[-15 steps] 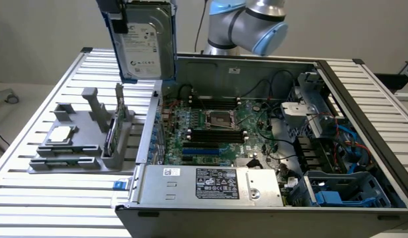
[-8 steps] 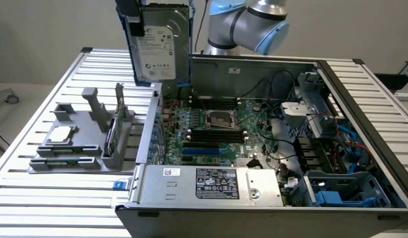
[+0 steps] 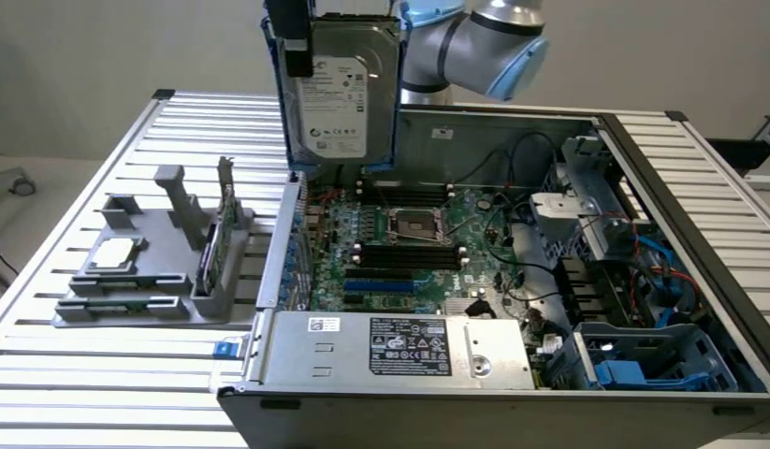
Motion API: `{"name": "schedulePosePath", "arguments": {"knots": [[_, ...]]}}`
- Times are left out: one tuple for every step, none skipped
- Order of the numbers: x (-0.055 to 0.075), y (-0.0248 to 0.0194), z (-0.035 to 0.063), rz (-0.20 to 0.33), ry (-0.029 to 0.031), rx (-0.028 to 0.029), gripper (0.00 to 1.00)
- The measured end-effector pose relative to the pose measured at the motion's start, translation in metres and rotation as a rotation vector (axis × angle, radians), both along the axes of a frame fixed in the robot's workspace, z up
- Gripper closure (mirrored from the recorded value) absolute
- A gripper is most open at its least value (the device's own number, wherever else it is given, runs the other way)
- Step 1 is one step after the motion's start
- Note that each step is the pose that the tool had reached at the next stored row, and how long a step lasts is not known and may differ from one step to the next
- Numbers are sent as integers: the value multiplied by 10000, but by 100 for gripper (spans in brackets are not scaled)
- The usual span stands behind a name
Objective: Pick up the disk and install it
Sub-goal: 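Pick up the disk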
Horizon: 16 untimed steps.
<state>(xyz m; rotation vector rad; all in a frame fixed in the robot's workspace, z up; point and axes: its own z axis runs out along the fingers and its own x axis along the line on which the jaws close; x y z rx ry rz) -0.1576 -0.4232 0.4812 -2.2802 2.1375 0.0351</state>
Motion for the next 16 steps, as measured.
{"name": "schedulePosePath", "arguments": {"knots": [[45, -14, 0, 0, 1, 2, 67], [94, -29, 0, 0, 1, 4, 67], [139, -43, 0, -1, 0, 5, 67], [184, -56, 0, -1, 0, 5, 67], [229, -69, 0, 0, 0, 6, 67], [274, -82, 0, 0, 0, 7, 67], [319, -95, 0, -1, 0, 7, 67], [364, -107, 0, -1, 0, 8, 67], [411, -120, 0, 0, 0, 7, 67], [456, -133, 0, -1, 1, 7, 67], [503, -147, 0, -1, 1, 7, 67], [548, -161, 0, -1, 0, 8, 67], [593, -174, 0, -1, 0, 8, 67], [638, -187, 0, 0, 0, 8, 67], [683, -201, 0, 0, 0, 8, 67], [728, -215, 0, 0, 0, 8, 67]]}}
